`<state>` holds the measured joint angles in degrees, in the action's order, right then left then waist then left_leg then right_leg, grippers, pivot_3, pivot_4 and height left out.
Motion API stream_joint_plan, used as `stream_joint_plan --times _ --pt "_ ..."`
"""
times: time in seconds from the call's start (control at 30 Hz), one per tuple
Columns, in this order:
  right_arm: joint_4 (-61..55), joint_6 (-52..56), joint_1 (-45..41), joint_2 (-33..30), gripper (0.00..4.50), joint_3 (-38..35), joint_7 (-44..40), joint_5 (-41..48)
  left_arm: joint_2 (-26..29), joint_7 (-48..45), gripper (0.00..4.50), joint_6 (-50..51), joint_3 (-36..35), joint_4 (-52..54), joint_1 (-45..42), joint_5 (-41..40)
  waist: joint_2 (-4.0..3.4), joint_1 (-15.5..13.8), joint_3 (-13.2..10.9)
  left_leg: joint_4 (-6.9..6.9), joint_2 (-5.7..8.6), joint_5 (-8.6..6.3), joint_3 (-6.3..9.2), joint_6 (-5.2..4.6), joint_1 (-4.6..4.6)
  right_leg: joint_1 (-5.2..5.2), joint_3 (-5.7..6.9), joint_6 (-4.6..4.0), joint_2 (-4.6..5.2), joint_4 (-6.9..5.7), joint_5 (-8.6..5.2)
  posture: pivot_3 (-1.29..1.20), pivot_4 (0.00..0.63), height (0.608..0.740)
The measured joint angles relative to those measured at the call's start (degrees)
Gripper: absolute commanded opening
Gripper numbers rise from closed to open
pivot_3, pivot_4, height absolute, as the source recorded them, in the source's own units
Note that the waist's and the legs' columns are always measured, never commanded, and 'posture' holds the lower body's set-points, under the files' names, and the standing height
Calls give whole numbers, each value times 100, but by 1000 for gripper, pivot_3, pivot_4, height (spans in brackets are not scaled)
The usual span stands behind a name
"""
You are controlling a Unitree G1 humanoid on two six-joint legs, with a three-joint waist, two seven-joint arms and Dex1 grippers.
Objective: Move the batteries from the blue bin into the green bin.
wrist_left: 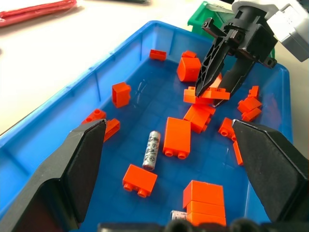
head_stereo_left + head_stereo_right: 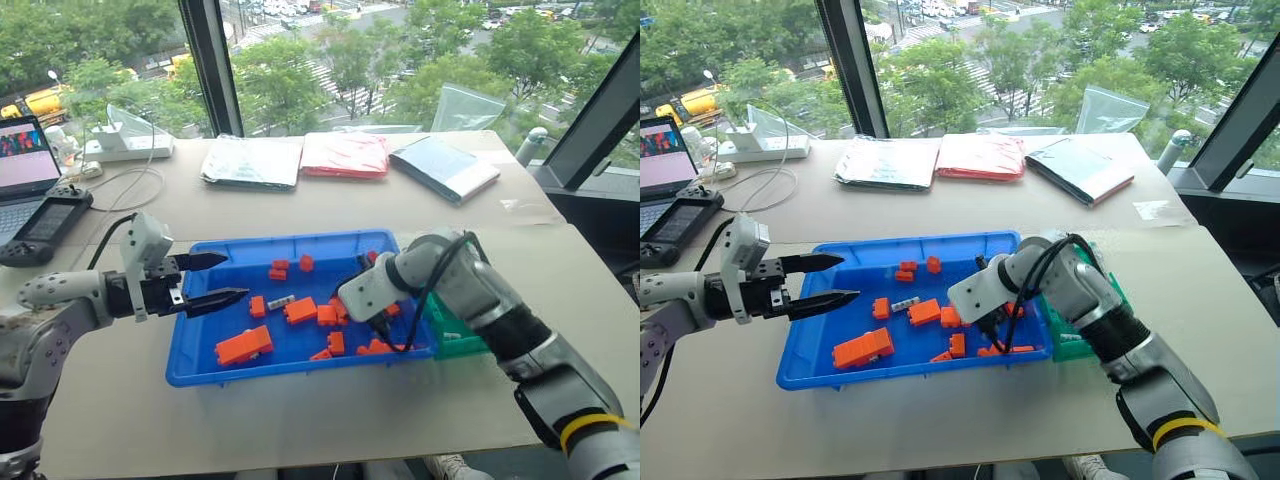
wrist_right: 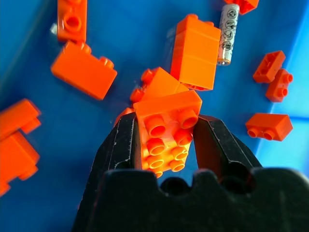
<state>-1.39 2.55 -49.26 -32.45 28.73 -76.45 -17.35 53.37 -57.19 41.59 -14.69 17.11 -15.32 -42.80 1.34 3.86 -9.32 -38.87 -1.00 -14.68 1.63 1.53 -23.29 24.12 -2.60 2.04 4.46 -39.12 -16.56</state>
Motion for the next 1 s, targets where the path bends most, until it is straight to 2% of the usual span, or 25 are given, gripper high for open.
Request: stream_joint_plan --times 0.17,0.27,0.4,0.63,1.0 --pt "-323 569 -137 -6 4455 -33 4 -37 0 -34 4500 0 0 -18 0 1 0 -71 0 0 2 0 -5 0 -4 -2 1 0 1 -2 0 0 150 740" --pt "-385 831 -364 165 4455 -32 -5 29 0 -32 4500 0 0 -24 0 1 0 -104 0 1 1 0 -5 -1 -8 2 1 0 1 -8 0 0 150 740" --pt "-314 1101 -831 741 4455 1 43 129 1 -16 4500 0 -7 -10 15 -2 0 -81 0 4 -1 0 -3 0 -3 3 4 0 -2 -10 0 0 150 740" --pt "1063 1171 -1072 1844 4455 516 681 -18 7 44 4500 5 -128 85 180 -8 0 -86 0 2 3 1 -6 2 -9 1 9 -1 1 -14 1 0 150 740" --pt "2530 1352 -1022 2332 4455 710 1353 -290 7 205 4500 90 -359 348 447 -32 0 -43 1 7 2 3 -5 5 -7 1 10 -1 0 -16 1 0 150 740"
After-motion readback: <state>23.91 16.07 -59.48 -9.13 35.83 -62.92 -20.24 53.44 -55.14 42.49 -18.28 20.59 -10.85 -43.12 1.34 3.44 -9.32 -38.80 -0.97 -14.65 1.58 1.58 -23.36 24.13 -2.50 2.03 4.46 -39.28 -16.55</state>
